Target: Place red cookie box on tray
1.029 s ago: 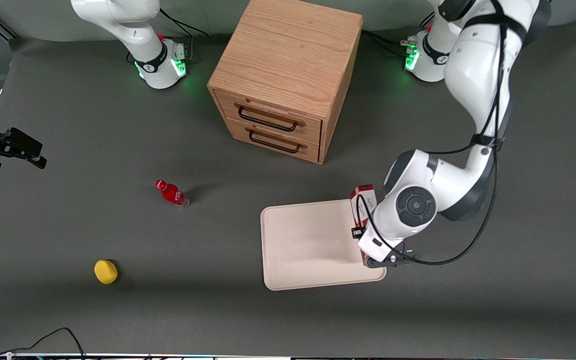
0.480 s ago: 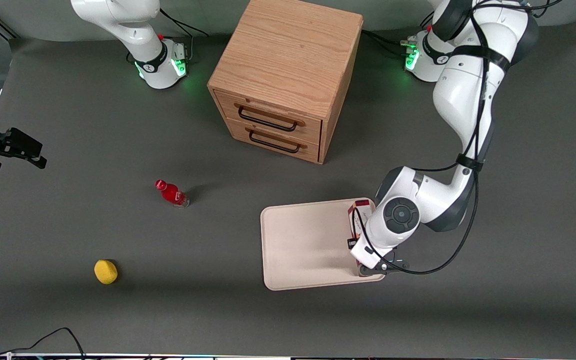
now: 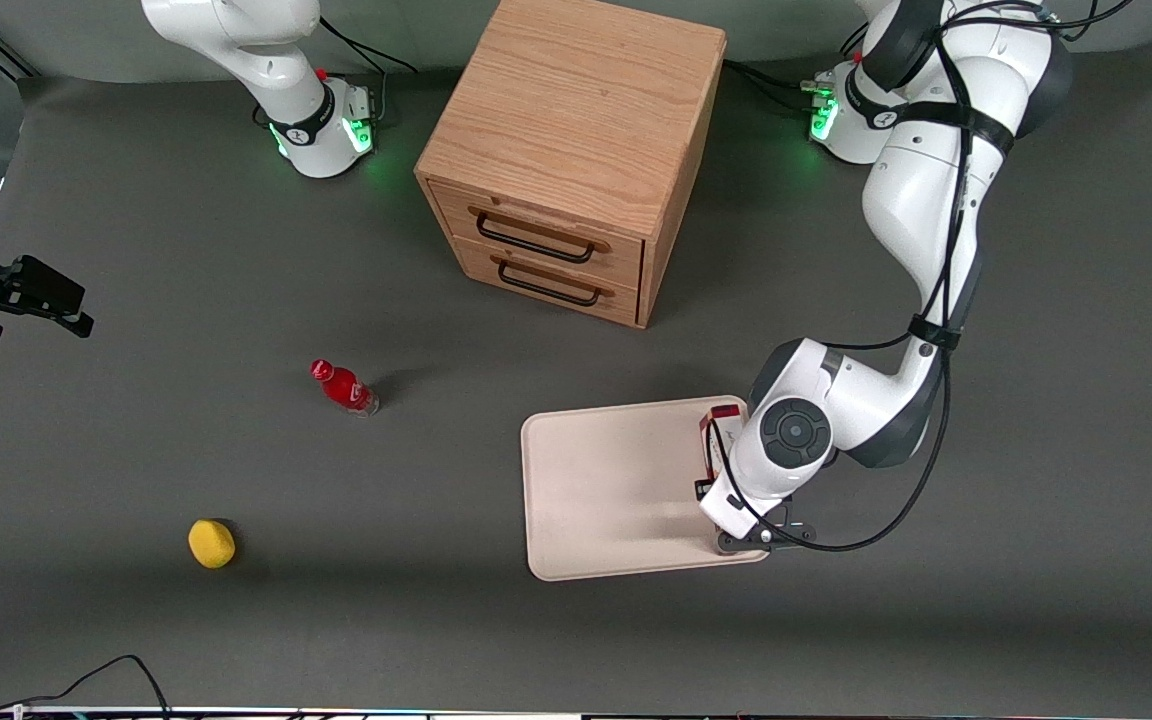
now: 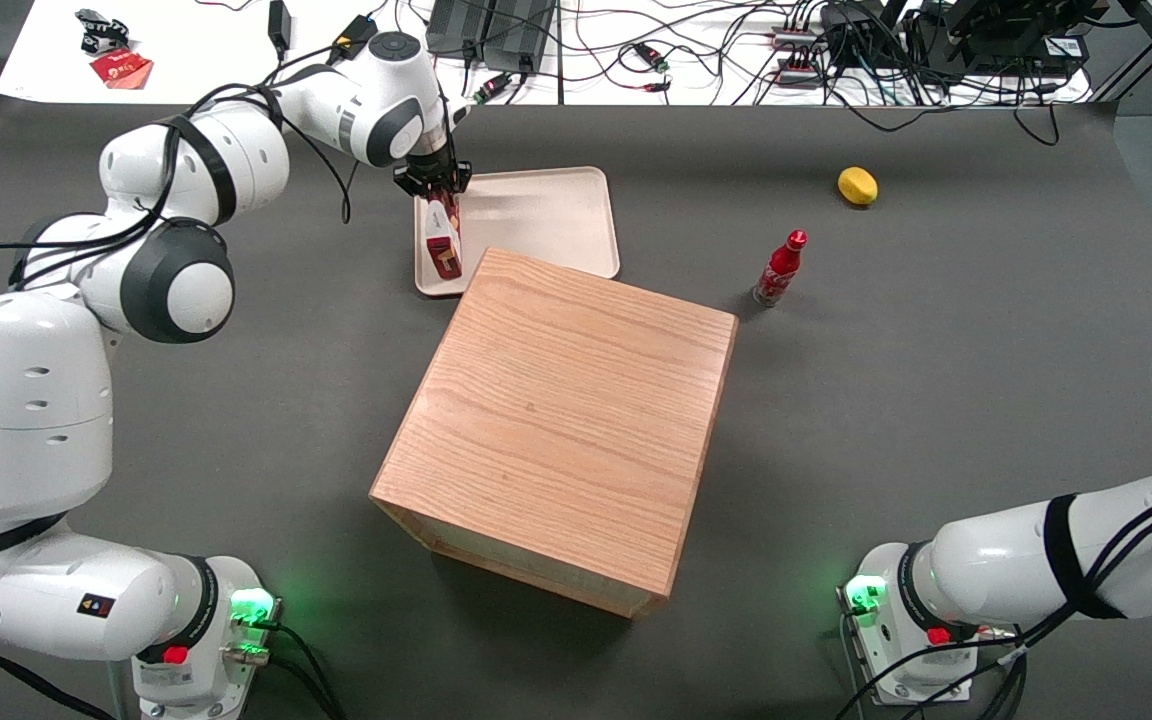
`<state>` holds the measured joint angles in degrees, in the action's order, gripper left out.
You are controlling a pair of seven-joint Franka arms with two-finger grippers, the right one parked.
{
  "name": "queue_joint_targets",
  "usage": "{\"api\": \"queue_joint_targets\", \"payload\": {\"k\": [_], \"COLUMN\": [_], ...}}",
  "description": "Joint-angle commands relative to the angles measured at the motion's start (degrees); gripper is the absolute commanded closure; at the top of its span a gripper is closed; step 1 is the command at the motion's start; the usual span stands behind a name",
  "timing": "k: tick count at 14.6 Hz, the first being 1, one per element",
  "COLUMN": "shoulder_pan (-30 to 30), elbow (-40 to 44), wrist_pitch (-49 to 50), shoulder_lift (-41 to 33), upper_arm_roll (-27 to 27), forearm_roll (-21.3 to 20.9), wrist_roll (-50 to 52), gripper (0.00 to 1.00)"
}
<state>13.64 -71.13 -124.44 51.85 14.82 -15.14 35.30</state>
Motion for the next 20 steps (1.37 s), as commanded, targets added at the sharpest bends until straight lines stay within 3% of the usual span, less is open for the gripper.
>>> {"api": "queue_joint_targets", "payload": {"k": [1,6,8,10,15,20], "shoulder_pan": [0.3,-2.7,-6.0,-10.0,-16.4,-19.9], "elbow": [1.4,3.3,2.9,3.0,2.9,-0.6], "wrist_pitch": [4.9,22.7,27.8,33.7,40.5,42.0], "shoulder_lift": [-2.3,-14.9,-20.5,-24.5,-30.4,-35.4], "upper_arm_roll": [-0.3,0.0,-0.3,-0.2,-0.4,-0.4], "forearm_roll": [-1.1,0.6,4.0,4.2,5.9,7.7], "wrist_roll": [0.0,-2.5,-11.5,-19.5,-30.6,-34.2], "gripper": [0.0,0.0,0.0,0.0,0.0,0.0]}}
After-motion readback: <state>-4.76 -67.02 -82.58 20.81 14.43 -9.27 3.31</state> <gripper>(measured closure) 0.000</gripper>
